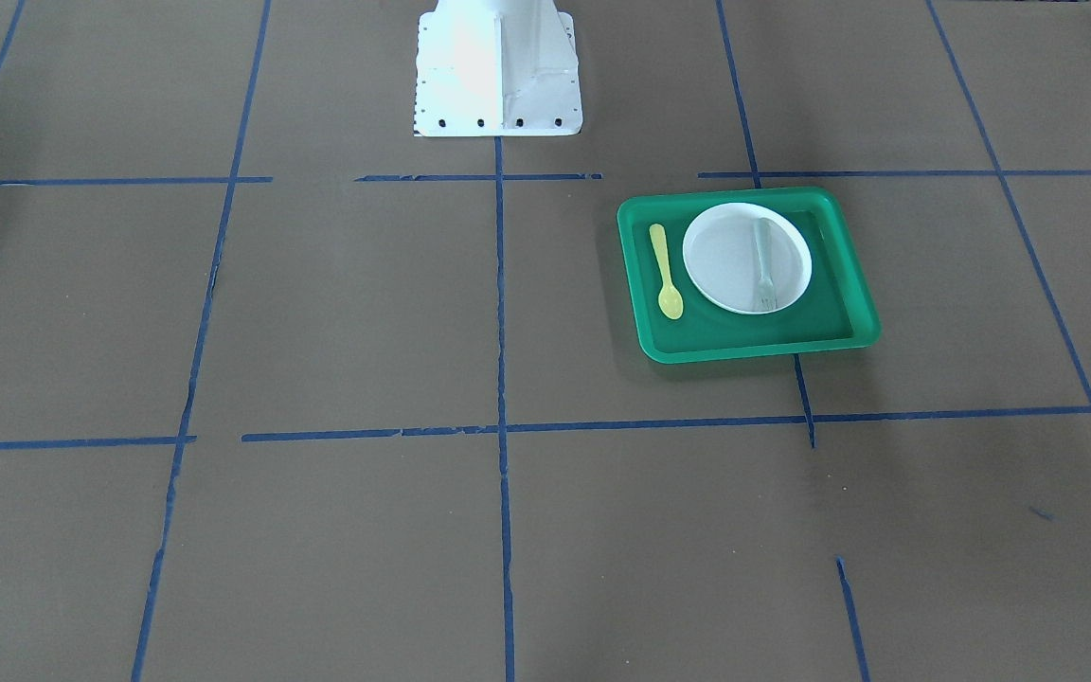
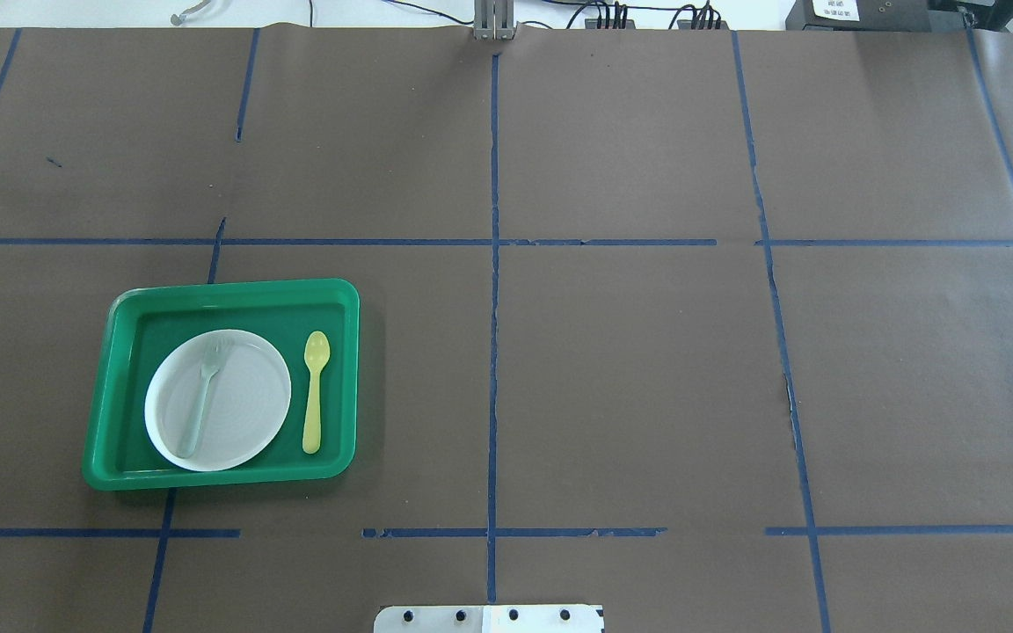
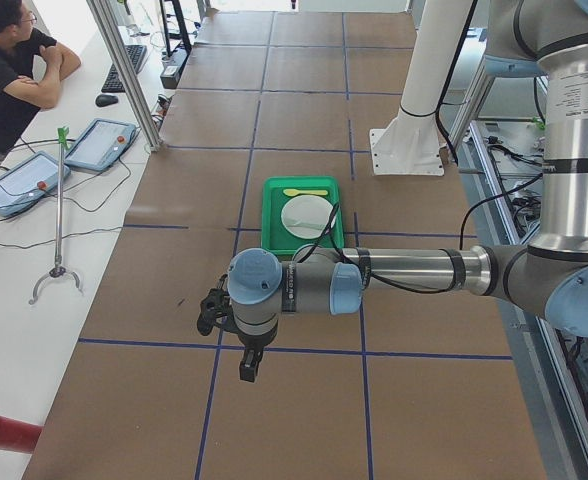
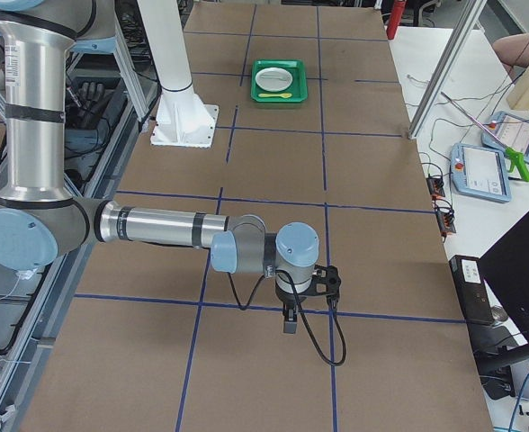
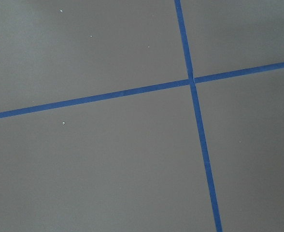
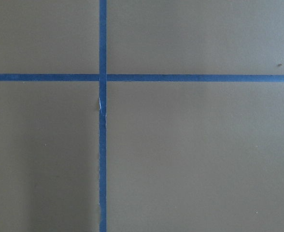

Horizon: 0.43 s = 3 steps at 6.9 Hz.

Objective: Place spoon

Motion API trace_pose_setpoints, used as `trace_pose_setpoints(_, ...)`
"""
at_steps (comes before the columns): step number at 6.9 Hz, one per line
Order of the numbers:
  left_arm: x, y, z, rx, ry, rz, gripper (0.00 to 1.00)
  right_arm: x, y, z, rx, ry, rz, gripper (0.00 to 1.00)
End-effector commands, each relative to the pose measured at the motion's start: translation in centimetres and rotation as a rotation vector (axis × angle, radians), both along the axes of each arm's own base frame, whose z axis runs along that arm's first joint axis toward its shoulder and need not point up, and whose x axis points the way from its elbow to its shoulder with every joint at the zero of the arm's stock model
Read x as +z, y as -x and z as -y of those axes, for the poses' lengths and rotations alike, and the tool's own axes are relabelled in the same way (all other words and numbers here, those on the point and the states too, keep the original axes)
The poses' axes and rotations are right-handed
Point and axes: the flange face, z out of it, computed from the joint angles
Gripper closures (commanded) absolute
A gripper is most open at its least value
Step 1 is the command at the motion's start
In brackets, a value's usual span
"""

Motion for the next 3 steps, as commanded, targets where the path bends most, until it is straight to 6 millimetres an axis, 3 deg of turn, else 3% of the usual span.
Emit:
trace_pose_setpoints(1,0.27,-0.03,-0.23,0.0,0.007,-0.001,0.0,0.0,0.0,0.0,0.0,0.0,0.001,0.0)
trace_pose_setpoints(3,-0.3,0.01,0.1,0.0,-0.004,0.0,0.0,0.01,-0.01,0.0,0.0,0.0,-0.001,0.0)
